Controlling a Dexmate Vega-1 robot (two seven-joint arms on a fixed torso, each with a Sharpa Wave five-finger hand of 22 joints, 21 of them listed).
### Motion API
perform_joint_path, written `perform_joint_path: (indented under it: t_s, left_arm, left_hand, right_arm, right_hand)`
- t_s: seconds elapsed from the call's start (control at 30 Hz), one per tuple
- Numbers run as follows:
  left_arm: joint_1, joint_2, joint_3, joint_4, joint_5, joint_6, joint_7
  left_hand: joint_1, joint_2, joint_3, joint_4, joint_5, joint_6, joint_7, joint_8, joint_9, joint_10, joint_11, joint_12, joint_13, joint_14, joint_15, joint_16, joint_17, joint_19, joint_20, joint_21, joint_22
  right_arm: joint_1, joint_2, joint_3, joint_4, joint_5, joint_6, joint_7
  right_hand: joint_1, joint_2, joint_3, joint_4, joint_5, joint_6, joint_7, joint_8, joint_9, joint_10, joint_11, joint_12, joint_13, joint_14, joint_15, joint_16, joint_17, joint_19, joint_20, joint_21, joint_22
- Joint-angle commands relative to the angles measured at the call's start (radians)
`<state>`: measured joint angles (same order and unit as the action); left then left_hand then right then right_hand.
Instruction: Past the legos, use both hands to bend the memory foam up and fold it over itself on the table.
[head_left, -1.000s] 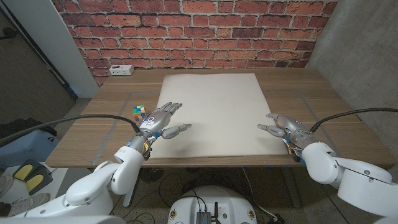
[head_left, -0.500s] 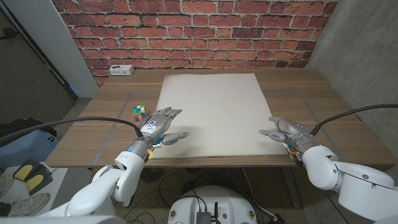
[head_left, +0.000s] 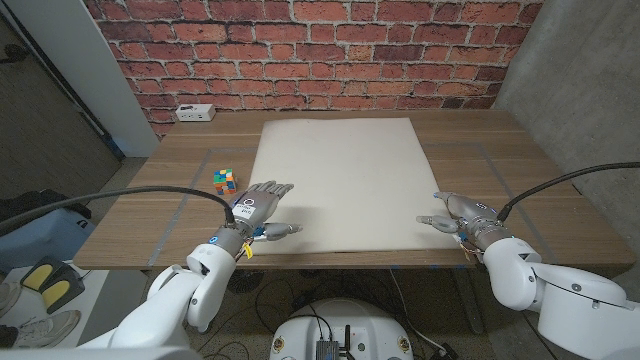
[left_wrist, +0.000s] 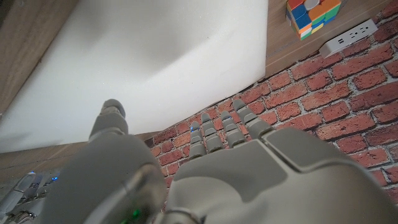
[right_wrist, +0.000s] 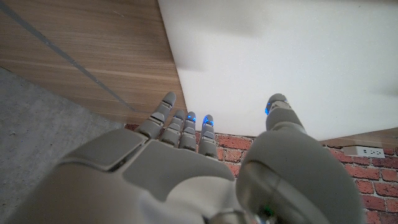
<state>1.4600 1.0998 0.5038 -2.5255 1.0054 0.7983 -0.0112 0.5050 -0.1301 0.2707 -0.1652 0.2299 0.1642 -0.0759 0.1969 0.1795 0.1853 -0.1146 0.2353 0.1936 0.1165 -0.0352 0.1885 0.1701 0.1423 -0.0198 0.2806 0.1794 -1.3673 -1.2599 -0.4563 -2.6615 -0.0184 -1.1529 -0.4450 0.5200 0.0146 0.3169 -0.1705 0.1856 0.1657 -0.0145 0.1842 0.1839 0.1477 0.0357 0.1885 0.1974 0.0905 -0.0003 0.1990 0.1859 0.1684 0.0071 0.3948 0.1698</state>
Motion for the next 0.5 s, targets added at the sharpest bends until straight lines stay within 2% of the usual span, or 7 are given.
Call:
perform_joint_path:
  t_s: [0.03,0.1,0.23,0.33,0.43,0.5]
  left_arm:
    - [-0.004,-0.037,0.013,-0.007,0.097,0.008,-0.171]
    - [-0.011,-0.046,0.020,-0.008,0.130,0.016,-0.216]
    - [-0.021,-0.067,0.024,-0.006,0.176,0.024,-0.302]
    - [-0.019,-0.079,0.018,-0.003,0.189,0.014,-0.334]
    - [-0.018,-0.095,0.012,0.001,0.209,0.008,-0.363]
    - [-0.022,-0.107,0.008,0.005,0.223,0.006,-0.390]
  left_hand:
    - [0.013,-0.009,-0.007,0.002,0.012,0.021,0.007,0.008,0.003,0.014,0.001,0.001,0.004,-0.004,-0.053,-0.003,0.005,-0.006,-0.002,-0.004,0.005]
    - [0.015,-0.010,-0.007,0.002,0.013,0.020,0.008,0.008,0.003,0.012,0.002,0.000,0.004,-0.006,-0.052,-0.004,0.005,-0.009,-0.002,-0.006,0.005]
    - [0.026,-0.014,-0.011,0.002,0.019,0.023,0.011,0.008,0.005,0.019,0.003,0.002,0.006,-0.018,-0.051,-0.007,0.006,-0.017,-0.003,-0.012,0.005]
    - [0.032,-0.015,-0.012,0.002,0.023,0.022,0.013,0.007,0.005,0.014,0.003,0.000,0.007,-0.028,-0.048,-0.010,0.006,-0.022,-0.002,-0.016,0.006]
    - [0.043,-0.017,-0.016,0.003,0.029,0.004,0.010,0.000,0.007,-0.006,0.007,-0.008,0.010,-0.047,-0.046,-0.014,0.006,-0.025,-0.003,-0.020,0.006]
    - [0.051,-0.018,-0.019,0.003,0.034,0.000,0.011,-0.001,0.007,-0.025,0.008,-0.015,0.011,-0.061,-0.042,-0.016,0.006,-0.029,-0.003,-0.024,0.006]
  right_arm:
    - [0.108,-0.009,-0.124,-0.020,-0.017,-0.090,0.023]
    - [0.110,-0.018,-0.118,-0.018,-0.003,-0.077,0.031]
    - [0.155,-0.021,-0.162,-0.017,-0.010,-0.093,0.056]
    - [0.174,-0.016,-0.184,-0.017,-0.017,-0.107,0.056]
    - [0.159,-0.015,-0.152,-0.013,0.015,-0.090,0.054]
    - [0.184,-0.014,-0.181,-0.012,0.003,-0.103,0.061]
  right_hand:
    - [0.025,-0.011,0.000,-0.009,0.011,-0.005,-0.001,0.003,0.003,-0.010,-0.004,0.000,0.003,-0.002,-0.007,-0.003,-0.001,0.006,-0.006,-0.006,0.003]
    - [0.027,-0.021,-0.005,-0.008,0.013,-0.004,-0.001,0.004,0.004,-0.011,-0.004,0.001,0.003,-0.003,-0.007,-0.003,-0.001,0.006,-0.008,-0.009,0.003]
    - [0.027,-0.043,-0.016,-0.005,0.015,0.000,0.000,0.007,0.004,-0.001,-0.005,0.006,0.003,-0.005,-0.008,-0.003,0.000,0.007,-0.009,-0.014,0.004]
    - [0.026,-0.053,-0.022,-0.003,0.017,0.001,0.000,0.008,0.004,-0.003,-0.006,0.006,0.003,-0.006,-0.009,-0.004,0.000,0.006,-0.009,-0.017,0.004]
    - [0.027,-0.062,-0.026,-0.002,0.019,0.001,-0.001,0.008,0.004,-0.003,-0.008,0.007,0.003,-0.008,-0.009,-0.004,0.000,0.006,-0.009,-0.019,0.004]
    - [0.028,-0.065,-0.028,-0.001,0.021,0.001,-0.001,0.009,0.004,-0.004,-0.009,0.007,0.003,-0.008,-0.010,-0.004,0.000,0.005,-0.009,-0.021,0.004]
